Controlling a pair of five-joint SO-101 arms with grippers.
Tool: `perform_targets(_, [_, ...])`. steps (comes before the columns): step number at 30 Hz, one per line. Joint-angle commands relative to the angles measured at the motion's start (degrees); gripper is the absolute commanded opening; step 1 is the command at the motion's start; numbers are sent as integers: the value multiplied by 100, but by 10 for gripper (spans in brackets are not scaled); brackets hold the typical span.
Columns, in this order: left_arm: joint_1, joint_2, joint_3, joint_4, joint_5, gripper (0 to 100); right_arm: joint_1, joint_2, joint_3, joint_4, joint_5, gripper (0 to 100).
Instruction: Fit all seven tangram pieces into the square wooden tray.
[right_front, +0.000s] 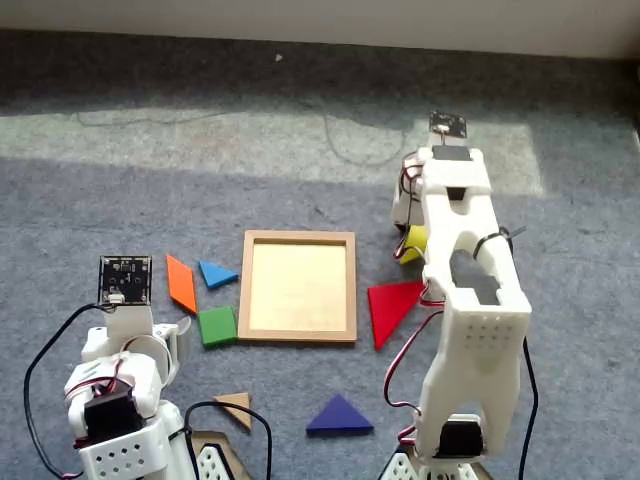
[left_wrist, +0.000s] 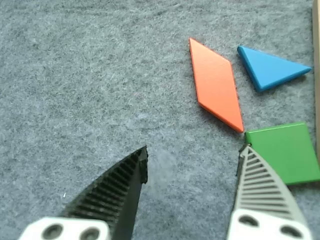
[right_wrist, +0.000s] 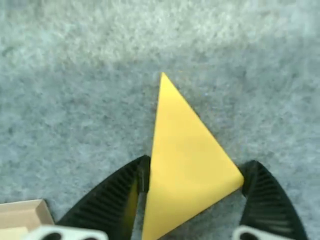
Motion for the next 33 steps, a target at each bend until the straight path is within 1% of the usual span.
perform_targets(1, [-66,-13,-40,-123,-35,291,57,154,-198,338,-26,265])
perform_targets(3, [-66,-13,-40,-114,-35,291,57,180,-365,400,-9,262])
perform_targets(5, [-66,-13,-40,-114,-35,291,66,171,-523,488,167,259])
perform_targets(9, [-66,-13,-40,-114,-35,291,40,171,-611,655,316,213])
perform_targets(15, [-57,-13,-40,-114,-35,291,66,127,-620,716,378,206])
perform_targets(20, [-57,-13,-40,-114,-35,291,57,-391,-549,804,387,205])
perform_targets(25, [-57,-13,-40,-105,-35,291,31,-1033,242,567,404,205])
perform_targets(28, [-57,-13,-40,-105,-35,291,-13,-1543,752,365,589,205])
perform_targets(33, [-57,-13,-40,-105,-44,291,-470,-2492,1587,224,624,205])
